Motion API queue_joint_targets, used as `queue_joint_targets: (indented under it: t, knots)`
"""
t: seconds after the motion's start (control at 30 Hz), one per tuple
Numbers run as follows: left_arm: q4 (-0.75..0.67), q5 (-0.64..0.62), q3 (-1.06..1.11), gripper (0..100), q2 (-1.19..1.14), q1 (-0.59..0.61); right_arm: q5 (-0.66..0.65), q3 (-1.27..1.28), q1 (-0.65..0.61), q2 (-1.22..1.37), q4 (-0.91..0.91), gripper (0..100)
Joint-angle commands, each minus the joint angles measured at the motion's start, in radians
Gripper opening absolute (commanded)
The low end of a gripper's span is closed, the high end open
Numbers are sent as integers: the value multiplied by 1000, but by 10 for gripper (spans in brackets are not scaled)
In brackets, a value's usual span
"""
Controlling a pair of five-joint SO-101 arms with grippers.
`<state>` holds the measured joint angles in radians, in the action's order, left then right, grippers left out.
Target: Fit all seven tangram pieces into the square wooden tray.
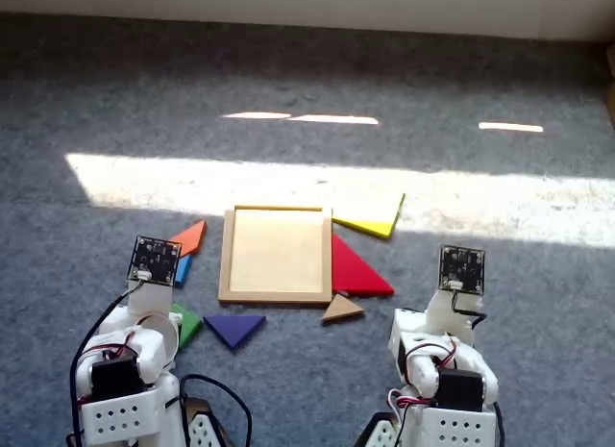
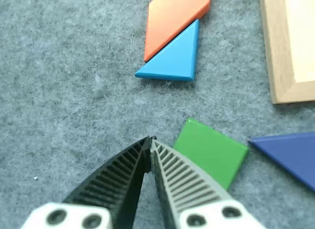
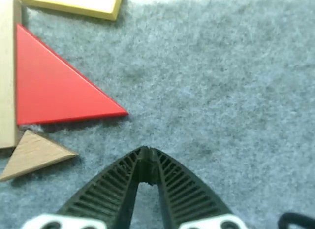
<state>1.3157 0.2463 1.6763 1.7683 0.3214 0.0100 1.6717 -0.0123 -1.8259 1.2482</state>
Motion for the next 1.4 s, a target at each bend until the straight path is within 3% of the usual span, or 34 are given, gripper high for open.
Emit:
queue_joint_targets:
  t: [0.0,0.17,0.4,0.6,0.9,1.07,1.27,1.37]
  knots:
    - [6,-6,21,6,22,12,-9,116,62,-10,2,5]
    - [6,-6,21,6,22,12,-9,-99,179,-10,-1,5]
    - [6,-6,21,6,22,12,-6,-420,182,39,15,5]
    - [6,-6,21,6,22,12,-9,-753,173,446,105,5]
    - [6,-6,21,6,22,12,0,-1150,-2,1043,177,6]
    - [6,-6,21,6,22,12,224,-1257,-88,1228,142,25]
    - [6,-6,21,6,22,12,482,-1300,-188,1379,38,244]
    - [6,-6,21,6,22,12,583,-1300,-228,1443,-88,299]
